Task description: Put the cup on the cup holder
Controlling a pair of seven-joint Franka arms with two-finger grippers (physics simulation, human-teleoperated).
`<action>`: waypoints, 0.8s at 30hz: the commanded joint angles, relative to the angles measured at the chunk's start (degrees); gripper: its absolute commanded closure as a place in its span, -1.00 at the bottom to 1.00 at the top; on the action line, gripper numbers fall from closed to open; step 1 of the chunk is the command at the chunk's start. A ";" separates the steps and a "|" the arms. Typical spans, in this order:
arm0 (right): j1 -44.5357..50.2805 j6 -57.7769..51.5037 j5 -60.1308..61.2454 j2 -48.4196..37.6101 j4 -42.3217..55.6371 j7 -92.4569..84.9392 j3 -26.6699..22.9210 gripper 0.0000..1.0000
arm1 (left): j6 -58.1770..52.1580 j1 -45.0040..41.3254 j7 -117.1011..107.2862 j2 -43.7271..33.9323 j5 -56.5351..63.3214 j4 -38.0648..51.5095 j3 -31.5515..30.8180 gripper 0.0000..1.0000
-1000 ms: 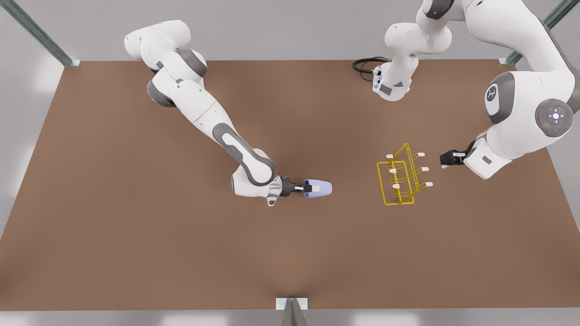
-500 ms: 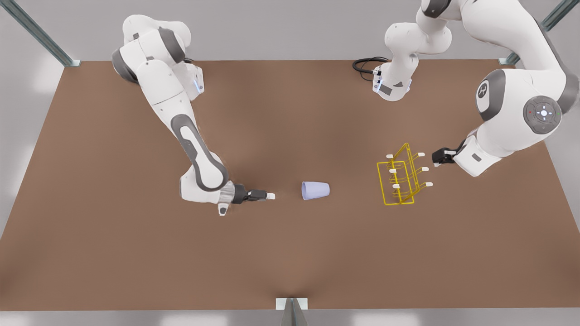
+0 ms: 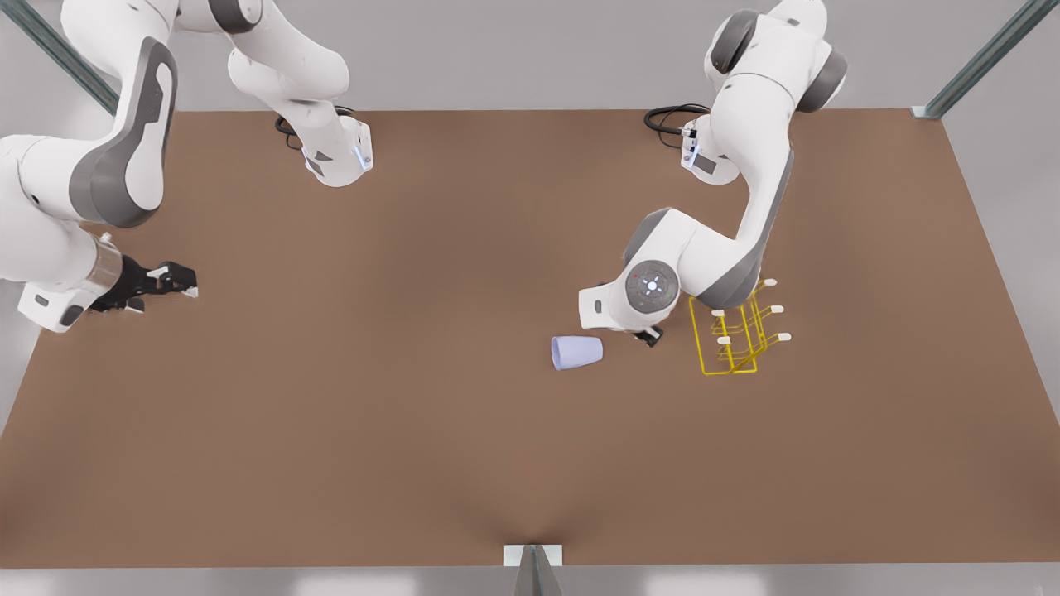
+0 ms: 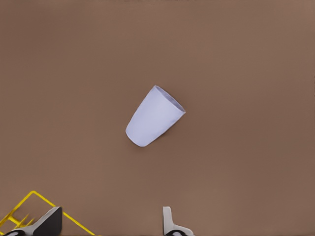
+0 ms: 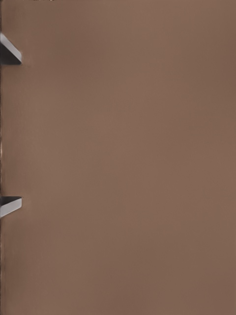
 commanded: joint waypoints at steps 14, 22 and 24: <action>-0.87 -5.49 -2.40 1.81 11.44 13.37 -0.74 -1.00 | 26.58 -0.34 61.51 5.60 -4.65 -8.79 -1.13 -1.00; -0.61 -5.31 -0.90 2.16 11.35 13.37 -1.97 -1.00 | 40.04 1.24 66.61 2.79 -7.90 -19.78 -1.13 -1.00; -0.79 -5.31 -0.99 2.16 11.35 13.28 -2.06 -1.00 | 40.21 1.24 66.61 2.88 -9.30 -19.78 -1.13 -1.00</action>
